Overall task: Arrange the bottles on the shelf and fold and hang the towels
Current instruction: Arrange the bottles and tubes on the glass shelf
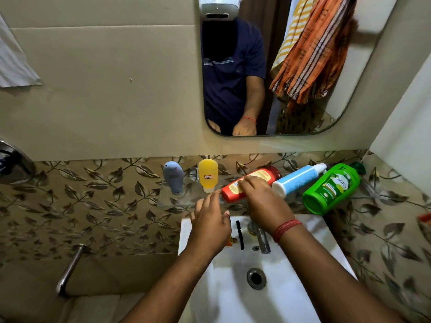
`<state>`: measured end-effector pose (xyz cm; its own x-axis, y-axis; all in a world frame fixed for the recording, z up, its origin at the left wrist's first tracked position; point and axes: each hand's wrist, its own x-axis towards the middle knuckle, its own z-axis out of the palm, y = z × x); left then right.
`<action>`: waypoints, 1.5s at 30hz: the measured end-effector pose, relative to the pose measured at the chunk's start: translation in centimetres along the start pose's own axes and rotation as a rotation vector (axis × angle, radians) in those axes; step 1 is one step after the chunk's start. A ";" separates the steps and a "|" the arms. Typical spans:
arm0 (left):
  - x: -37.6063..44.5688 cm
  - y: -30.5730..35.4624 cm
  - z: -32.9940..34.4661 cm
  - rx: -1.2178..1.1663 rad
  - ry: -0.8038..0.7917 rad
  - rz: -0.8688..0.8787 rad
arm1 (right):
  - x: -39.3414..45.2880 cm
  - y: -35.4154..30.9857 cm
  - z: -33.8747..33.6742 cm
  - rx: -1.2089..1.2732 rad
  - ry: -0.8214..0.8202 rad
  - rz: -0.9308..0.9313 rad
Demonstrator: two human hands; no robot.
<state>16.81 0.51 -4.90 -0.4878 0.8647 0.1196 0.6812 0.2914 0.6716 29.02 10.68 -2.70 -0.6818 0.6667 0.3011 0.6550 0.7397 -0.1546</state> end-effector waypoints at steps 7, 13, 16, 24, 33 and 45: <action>0.2 2.0 0.4 -0.257 -0.012 -0.105 | 0.8 -0.1 0.5 -0.126 -0.005 -0.117; 1.2 2.8 -0.7 -0.689 0.015 -0.368 | 1.5 0.0 0.5 -0.178 -0.057 -0.189; 1.4 3.2 -1.1 -0.758 0.013 -0.431 | 1.7 0.2 0.3 -0.208 -0.053 -0.228; 1.6 3.2 -1.0 -0.840 0.029 -0.477 | 1.9 0.8 0.3 -0.257 -0.014 -0.307; 0.2 3.0 -0.6 -0.837 0.091 -0.357 | 1.7 1.9 -0.3 0.212 0.305 -0.243; 2.5 6.0 -2.3 -0.567 0.043 -0.032 | 4.4 3.7 -4.9 1.002 0.101 0.065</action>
<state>18.42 3.49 1.09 -0.5333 0.8382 0.1143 0.2717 0.0417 0.9615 30.05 15.91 2.66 -0.5933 0.7317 0.3356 0.0825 0.4700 -0.8788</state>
